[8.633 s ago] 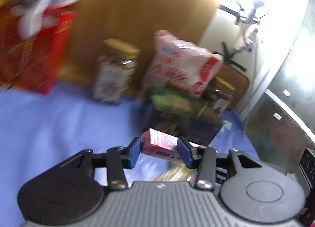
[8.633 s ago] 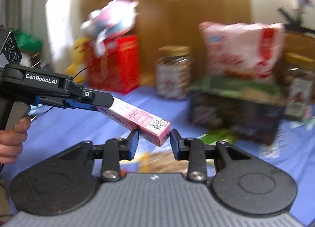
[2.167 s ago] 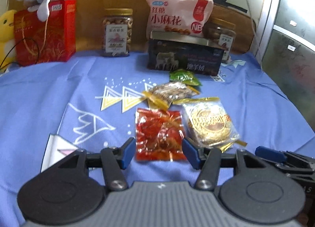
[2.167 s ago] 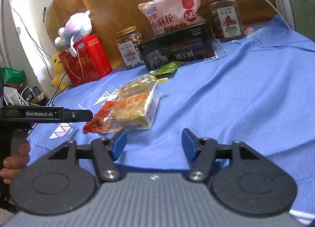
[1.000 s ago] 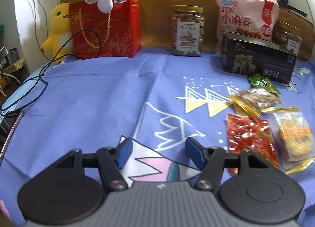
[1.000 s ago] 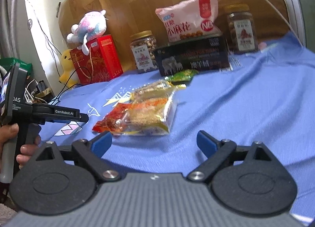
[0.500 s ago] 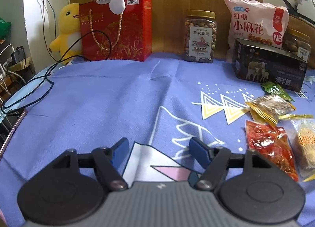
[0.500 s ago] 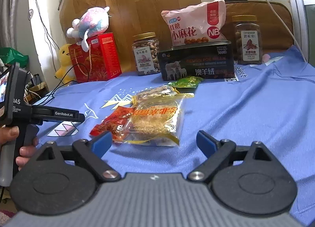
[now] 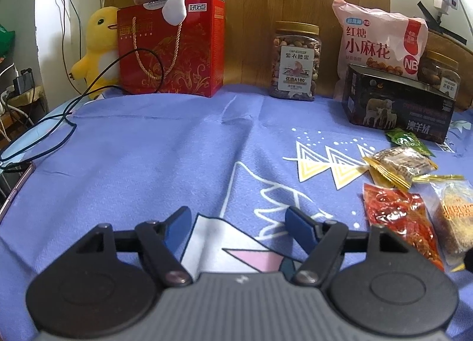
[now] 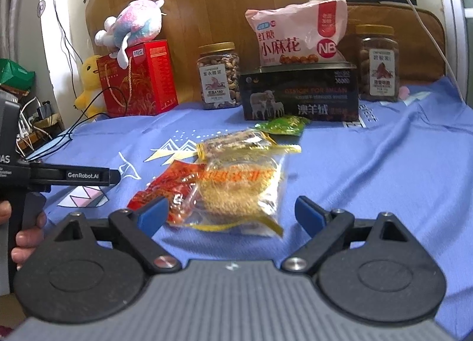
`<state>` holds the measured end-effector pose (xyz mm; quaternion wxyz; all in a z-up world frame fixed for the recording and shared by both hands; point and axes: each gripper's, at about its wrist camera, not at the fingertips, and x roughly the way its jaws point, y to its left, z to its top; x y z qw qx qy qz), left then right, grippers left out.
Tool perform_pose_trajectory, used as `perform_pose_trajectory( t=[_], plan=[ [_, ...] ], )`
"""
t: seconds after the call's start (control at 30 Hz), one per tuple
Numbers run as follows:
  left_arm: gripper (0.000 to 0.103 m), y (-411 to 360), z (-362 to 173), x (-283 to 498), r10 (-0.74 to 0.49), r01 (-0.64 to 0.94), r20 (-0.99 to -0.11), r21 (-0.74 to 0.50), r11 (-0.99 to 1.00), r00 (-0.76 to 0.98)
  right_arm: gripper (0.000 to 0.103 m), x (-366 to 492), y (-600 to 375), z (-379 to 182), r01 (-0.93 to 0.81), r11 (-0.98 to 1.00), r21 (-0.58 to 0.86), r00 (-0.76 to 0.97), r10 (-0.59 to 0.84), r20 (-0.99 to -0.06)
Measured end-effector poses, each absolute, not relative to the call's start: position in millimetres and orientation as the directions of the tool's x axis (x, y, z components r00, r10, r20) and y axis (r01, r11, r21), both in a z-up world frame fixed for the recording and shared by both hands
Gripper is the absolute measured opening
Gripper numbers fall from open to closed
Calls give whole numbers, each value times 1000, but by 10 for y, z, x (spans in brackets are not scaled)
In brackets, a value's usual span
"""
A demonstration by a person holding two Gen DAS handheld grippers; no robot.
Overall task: Organize snacks
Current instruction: 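Move the left tool back over the loose snacks on the table, then close the left tool on the clear bag with the golden cake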
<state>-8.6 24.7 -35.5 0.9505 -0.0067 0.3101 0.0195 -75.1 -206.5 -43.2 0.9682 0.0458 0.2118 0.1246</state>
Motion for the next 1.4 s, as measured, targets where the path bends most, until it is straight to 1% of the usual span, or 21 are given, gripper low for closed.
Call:
perform_pose_trajectory(
  t=[0.2,0.3,0.37,0.4,0.57,0.87,1.0,1.13,1.23,1.33,1.4],
  plan=[
    [72,248,-359,-86,26,-37,-589,-6,999,808,94,-625,-1973,-448,-206,972,112,868,235,-437],
    [72,248,-360,-86,27,-37,-589,-5,999,808,93,-566,-1988,-476,-189,974,129,850,228,-474],
    [72,251,-359,-86,27,-36,-589,-5,999,808,89,-570,-1989,-479,-186,974,131,851,226,-475],
    [72,251,-358,-86,26,-36,-589,-5,999,808,85,-579,-1981,-481,-187,975,123,852,223,-473],
    [72,250,-357,-85,28,-36,-590,-2,999,807,79,-626,-2028,-486,-195,972,133,854,235,-465],
    [74,244,-355,-85,29,-37,-591,0,999,806,78,-810,-2246,-501,-155,976,152,867,208,-453],
    [75,262,-347,-87,16,-31,-591,-15,999,807,78,-913,-2341,-508,-171,975,144,863,219,-455],
    [75,330,-282,-140,-68,14,-579,-97,995,813,79,-1028,-2475,-498,-245,961,127,841,276,-466],
    [76,204,-132,-202,-195,130,-539,-157,979,820,80,-1137,-2617,-482,-265,959,98,840,280,-466],
    [76,-115,11,-207,-325,288,-504,-153,945,800,85,-1238,-2791,-469,-184,982,48,878,186,-440],
    [76,-358,73,-163,-401,375,-503,-158,914,766,85,-1299,-2905,-457,-96,995,-5,907,85,-413]
  ],
)
